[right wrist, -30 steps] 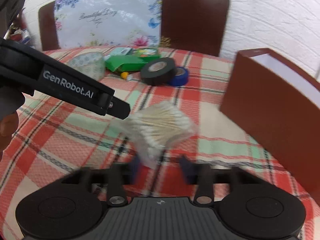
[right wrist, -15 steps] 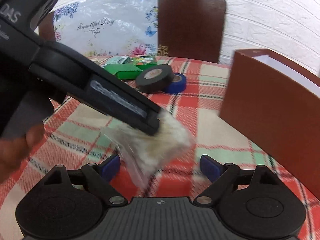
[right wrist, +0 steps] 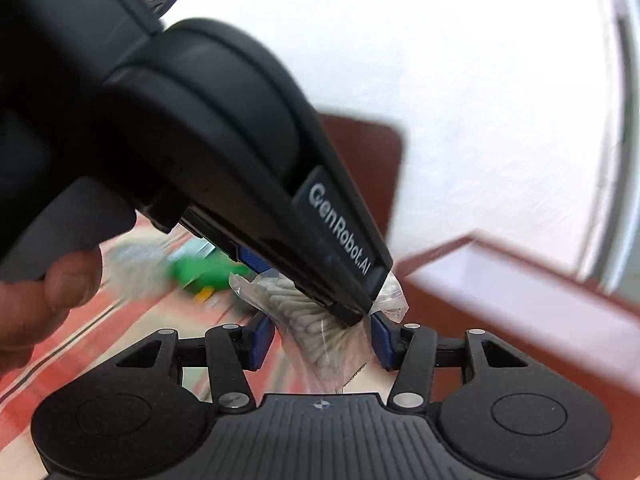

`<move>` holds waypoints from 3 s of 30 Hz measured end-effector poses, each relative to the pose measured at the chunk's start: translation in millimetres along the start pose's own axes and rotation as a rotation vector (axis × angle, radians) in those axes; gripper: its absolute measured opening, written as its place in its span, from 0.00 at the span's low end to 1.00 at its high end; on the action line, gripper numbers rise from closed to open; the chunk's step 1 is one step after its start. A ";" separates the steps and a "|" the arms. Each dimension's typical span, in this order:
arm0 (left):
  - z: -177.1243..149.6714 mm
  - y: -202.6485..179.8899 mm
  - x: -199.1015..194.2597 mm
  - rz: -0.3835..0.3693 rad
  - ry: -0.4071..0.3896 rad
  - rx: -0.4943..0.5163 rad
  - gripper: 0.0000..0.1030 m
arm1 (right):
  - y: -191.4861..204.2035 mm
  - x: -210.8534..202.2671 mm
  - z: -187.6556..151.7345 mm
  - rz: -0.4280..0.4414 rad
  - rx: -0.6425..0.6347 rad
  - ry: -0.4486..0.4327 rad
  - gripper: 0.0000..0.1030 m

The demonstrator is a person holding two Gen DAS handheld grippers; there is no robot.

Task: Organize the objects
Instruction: 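Lower the cotton swab bag into the brown box and open the left gripper, then grasp the clear patterned tape roll by its rim with the left gripper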

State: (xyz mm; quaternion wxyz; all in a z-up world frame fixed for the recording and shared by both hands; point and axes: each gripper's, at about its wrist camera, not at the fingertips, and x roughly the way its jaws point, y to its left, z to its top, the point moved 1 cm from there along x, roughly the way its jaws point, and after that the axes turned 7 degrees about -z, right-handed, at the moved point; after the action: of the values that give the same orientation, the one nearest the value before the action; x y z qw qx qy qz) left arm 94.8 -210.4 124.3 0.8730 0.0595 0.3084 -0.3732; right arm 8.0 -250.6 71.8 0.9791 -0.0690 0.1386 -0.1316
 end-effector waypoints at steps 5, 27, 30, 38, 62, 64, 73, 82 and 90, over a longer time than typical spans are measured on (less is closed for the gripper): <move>32.2 -45.0 37.3 -0.022 -0.019 0.117 0.38 | -54.8 2.0 15.9 -0.128 0.022 -0.040 0.47; 34.0 -65.1 77.8 0.258 -0.010 0.178 0.76 | -132.6 17.2 3.3 -0.277 0.166 0.046 0.77; 28.8 -55.9 65.5 0.273 -0.011 0.153 0.76 | -122.2 12.2 12.1 -0.262 0.165 0.023 0.78; 10.1 -15.3 30.1 0.317 -0.016 0.064 0.76 | -83.8 2.9 32.8 -0.197 0.106 -0.012 0.79; -62.6 151.6 -52.6 0.502 0.013 -0.239 0.76 | 99.9 39.6 51.0 0.091 -0.078 0.057 0.81; -67.7 163.6 -56.7 0.513 0.013 -0.258 0.76 | 113.5 45.4 51.1 0.112 -0.094 0.062 0.81; -98.1 238.4 -89.4 0.525 -0.015 -0.461 0.69 | 159.9 80.8 44.2 0.211 -0.139 0.131 0.80; -110.1 249.2 -74.0 0.605 0.014 -0.428 0.71 | 199.3 104.3 35.9 0.272 -0.139 0.200 0.80; -108.8 251.1 -65.7 0.657 0.030 -0.377 0.71 | 234.6 140.2 40.8 0.313 -0.169 0.219 0.84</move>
State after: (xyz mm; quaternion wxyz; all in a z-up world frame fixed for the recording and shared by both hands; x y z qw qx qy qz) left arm 179.0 45.8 43.6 0.9371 -0.0009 0.3490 -0.0093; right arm 205.7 -61.1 34.9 0.9574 -0.1137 0.2640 0.0275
